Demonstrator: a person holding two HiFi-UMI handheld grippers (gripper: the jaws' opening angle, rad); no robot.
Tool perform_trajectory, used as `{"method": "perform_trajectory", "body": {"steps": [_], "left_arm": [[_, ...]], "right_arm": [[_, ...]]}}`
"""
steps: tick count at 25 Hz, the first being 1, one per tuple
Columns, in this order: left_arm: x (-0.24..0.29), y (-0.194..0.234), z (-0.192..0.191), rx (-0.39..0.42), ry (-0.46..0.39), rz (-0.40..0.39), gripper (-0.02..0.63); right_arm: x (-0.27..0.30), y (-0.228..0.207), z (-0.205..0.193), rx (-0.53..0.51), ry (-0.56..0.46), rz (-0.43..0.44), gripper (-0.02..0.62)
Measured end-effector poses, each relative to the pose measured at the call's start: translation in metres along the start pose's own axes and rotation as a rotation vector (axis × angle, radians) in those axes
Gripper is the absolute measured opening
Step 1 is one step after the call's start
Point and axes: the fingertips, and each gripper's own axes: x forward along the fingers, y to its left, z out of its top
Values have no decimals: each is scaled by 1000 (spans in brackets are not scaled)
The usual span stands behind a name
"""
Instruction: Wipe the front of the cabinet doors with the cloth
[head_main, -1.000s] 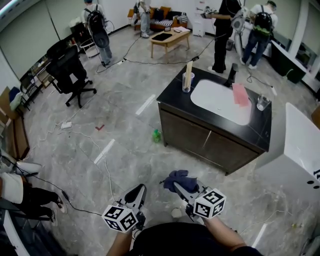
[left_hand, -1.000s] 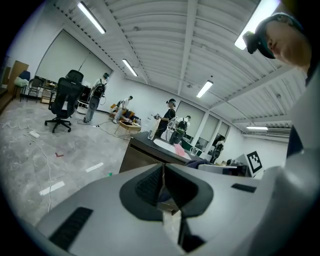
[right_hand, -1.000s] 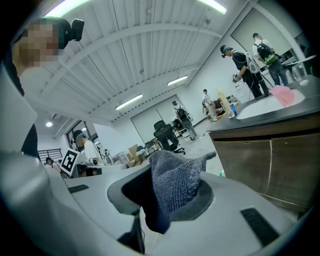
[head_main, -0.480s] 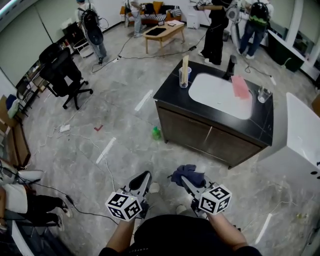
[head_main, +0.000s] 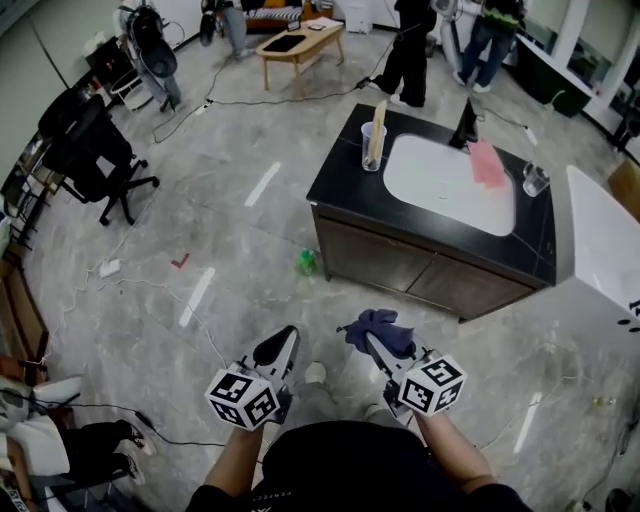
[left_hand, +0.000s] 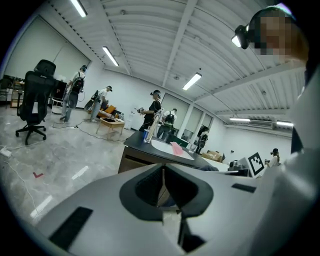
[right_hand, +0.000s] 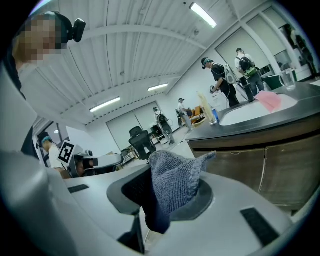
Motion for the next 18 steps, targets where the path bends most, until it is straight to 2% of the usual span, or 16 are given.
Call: {"method": "perform_trajectory", "body": {"steps": [12,18], "left_arm": [[39,102,21,-10,69,-132,20],[58,126,24,0,82,-144,20]], "right_arm": [[99,-3,4,-39,26,-141,109],[124,-15,-1,-56,55,-156,109]]}}
